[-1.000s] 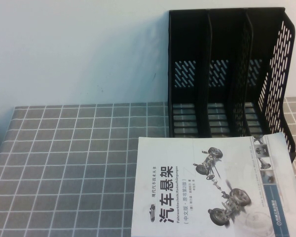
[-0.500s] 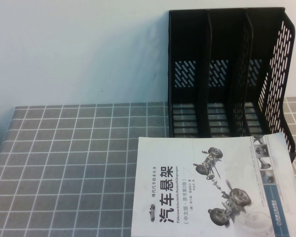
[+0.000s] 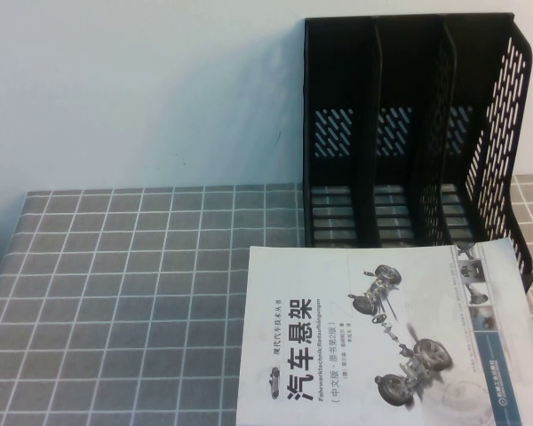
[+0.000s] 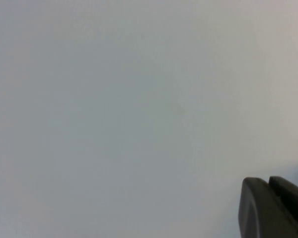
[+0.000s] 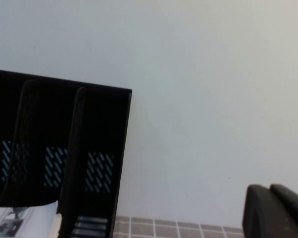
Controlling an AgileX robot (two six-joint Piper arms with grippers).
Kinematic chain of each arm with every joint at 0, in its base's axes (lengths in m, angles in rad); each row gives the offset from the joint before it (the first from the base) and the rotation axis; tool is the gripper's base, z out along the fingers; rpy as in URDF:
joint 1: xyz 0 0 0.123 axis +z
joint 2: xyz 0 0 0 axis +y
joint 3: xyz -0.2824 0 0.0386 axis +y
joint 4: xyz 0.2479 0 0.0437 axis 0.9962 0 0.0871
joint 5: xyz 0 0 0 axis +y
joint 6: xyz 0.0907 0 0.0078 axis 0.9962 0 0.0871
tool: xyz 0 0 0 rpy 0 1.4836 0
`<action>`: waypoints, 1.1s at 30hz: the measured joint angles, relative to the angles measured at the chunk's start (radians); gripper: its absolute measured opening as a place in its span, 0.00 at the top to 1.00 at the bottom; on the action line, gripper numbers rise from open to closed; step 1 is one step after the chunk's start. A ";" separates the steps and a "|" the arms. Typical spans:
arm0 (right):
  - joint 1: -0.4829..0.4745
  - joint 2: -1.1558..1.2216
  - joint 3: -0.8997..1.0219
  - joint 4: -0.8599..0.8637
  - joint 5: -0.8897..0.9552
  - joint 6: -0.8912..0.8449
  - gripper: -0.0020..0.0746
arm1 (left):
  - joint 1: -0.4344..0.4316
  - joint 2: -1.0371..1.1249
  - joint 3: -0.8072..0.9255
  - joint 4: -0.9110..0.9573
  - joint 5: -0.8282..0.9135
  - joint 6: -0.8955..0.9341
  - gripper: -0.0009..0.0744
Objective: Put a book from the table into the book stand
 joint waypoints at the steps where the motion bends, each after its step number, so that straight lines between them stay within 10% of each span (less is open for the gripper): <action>1: 0.000 0.006 -0.038 0.006 0.073 0.001 0.98 | 0.000 0.000 -0.035 -0.002 0.062 -0.005 0.99; 14: 0.000 0.559 -0.620 0.167 0.714 -0.028 0.98 | 0.000 0.407 -0.431 -0.287 0.721 -0.103 0.99; 26: 0.000 1.123 -0.672 0.544 0.805 -0.396 0.98 | 0.000 0.907 -0.444 -1.290 0.925 0.718 0.99; 33: 0.033 1.246 -0.672 0.618 0.807 -0.464 0.98 | 0.000 1.126 -0.450 -1.516 1.002 0.921 0.97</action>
